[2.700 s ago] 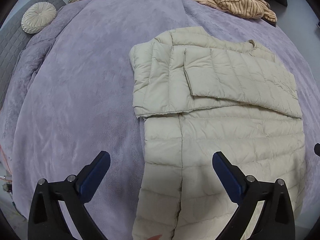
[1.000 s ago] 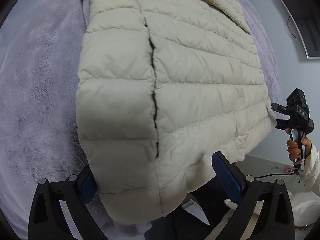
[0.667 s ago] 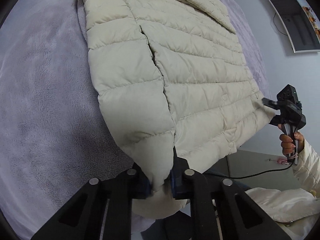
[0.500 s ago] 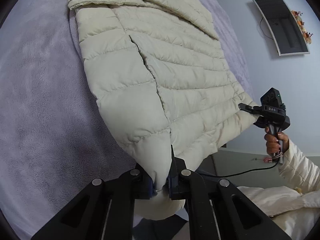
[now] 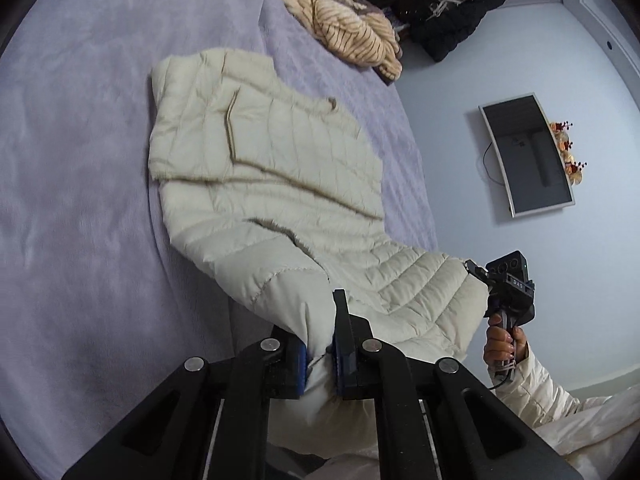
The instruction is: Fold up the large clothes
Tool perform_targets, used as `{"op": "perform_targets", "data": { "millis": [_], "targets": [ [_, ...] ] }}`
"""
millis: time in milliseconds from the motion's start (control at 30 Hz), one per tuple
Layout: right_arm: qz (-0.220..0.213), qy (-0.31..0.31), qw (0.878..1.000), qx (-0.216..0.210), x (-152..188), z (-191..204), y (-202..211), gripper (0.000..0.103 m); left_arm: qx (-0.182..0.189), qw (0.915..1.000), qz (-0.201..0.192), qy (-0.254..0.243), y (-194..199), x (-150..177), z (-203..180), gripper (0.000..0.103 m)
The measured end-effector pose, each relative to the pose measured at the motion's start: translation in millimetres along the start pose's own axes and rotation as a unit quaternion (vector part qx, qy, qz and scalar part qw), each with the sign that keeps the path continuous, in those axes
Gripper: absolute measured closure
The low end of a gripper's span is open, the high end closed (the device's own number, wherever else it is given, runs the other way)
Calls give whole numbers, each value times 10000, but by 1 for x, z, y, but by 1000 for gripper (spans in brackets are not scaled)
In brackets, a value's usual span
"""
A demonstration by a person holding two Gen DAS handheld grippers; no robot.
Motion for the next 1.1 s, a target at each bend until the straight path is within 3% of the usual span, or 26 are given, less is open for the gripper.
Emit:
{"op": "perform_targets", "data": {
  "millis": [133,267,433,533,733,967,1000,1033,1067,1100],
  "targets": [
    [-4,416,9990,-157,-47,40,-9,90,-151,9989,-441,-111,5,-51,-10,92],
    [9,611,9981,-93,-100,57,-31,90,-460,9969,-632,-72,-8,-106,-1,92],
    [-39,516,9986,116,-171,42,-70,90,-1110,9924,-531,-44,-46,-161,36,92],
    [-71,318,9990,296,-208,18,-98,90,-1309,9902,-470,89,-71,-184,62,92],
    [-42,-62,9970,774,-252,-38,-146,90,-1738,9844,-239,99,-111,-203,95,91],
    [-138,273,9958,865,-266,-48,-164,87,-2063,9782,-220,98,-106,-201,96,86],
    [-158,355,9952,896,-267,-45,-163,83,-2127,9768,-255,51,-103,-200,92,76],
    [-169,426,9946,929,-267,-41,-162,72,-2200,9751,-290,-11,-100,-199,88,56],
    [-164,484,9944,924,-267,-36,-163,62,-2250,9737,-337,-68,-98,-198,84,44],
    [-170,537,9942,912,-267,-32,-162,37,-2342,9713,-405,-121,-94,-198,80,18]
  ]
}}
Point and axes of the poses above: each gripper's, at about its wrist camera, not at the fingertips, and y roughly against the way its jaws point, z to its left, x to its underside, the point moved 7 cm from there along -y, roughly the way its jaws point, and after that the axes turned 4 degrees about z, right-handed, at the moved point
